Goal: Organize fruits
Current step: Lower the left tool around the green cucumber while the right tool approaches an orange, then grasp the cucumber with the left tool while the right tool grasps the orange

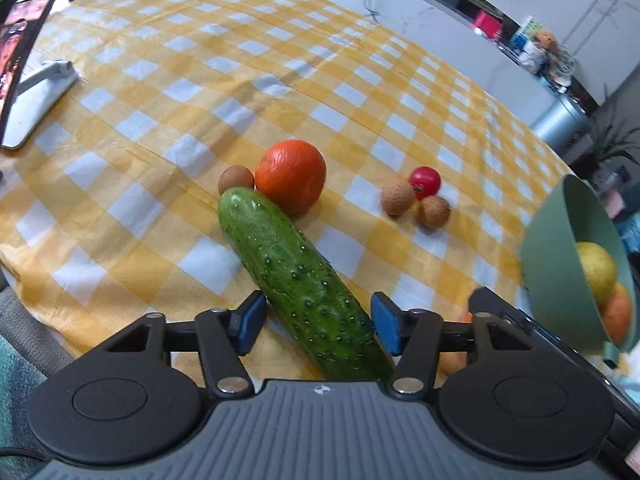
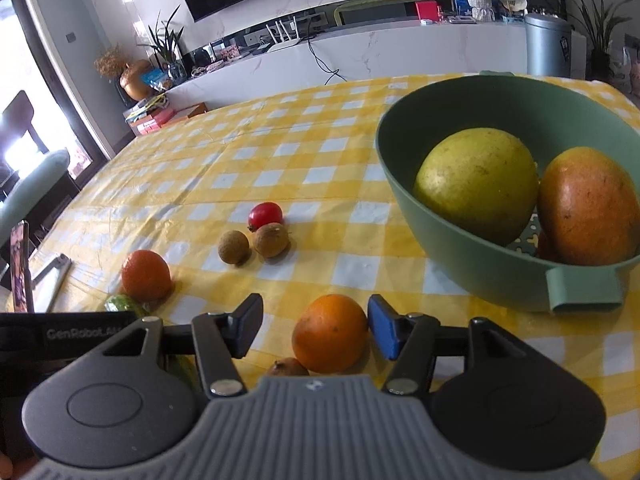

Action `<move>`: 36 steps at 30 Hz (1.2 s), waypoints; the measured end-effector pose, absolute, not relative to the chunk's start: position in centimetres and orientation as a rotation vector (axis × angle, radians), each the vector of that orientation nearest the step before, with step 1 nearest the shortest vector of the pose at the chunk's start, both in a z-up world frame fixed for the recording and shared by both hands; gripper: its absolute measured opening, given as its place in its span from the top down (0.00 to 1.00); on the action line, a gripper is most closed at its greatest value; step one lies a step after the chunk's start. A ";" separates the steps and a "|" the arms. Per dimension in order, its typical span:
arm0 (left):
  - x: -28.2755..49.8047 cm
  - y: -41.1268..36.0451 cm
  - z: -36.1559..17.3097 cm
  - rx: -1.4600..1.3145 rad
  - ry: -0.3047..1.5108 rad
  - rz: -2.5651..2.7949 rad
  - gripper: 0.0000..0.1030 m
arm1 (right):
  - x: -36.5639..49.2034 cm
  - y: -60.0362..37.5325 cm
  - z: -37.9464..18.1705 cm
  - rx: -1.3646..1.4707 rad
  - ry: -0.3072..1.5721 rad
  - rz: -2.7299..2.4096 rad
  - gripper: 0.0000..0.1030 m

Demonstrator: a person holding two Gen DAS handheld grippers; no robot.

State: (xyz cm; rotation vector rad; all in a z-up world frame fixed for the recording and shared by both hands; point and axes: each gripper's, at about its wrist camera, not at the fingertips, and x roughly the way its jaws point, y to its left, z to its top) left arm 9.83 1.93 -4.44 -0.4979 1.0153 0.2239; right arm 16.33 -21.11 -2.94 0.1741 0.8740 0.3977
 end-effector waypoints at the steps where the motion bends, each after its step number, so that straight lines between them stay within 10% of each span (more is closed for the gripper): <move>1: 9.8 2.0 -4.3 -0.497 1.019 0.204 0.41 | 16.3 -21.2 -3.0 0.176 0.877 0.395 0.45; 36: 8.4 1.0 -3.9 -0.475 0.980 0.067 0.56 | 15.5 -22.4 -1.9 0.179 0.893 0.396 0.63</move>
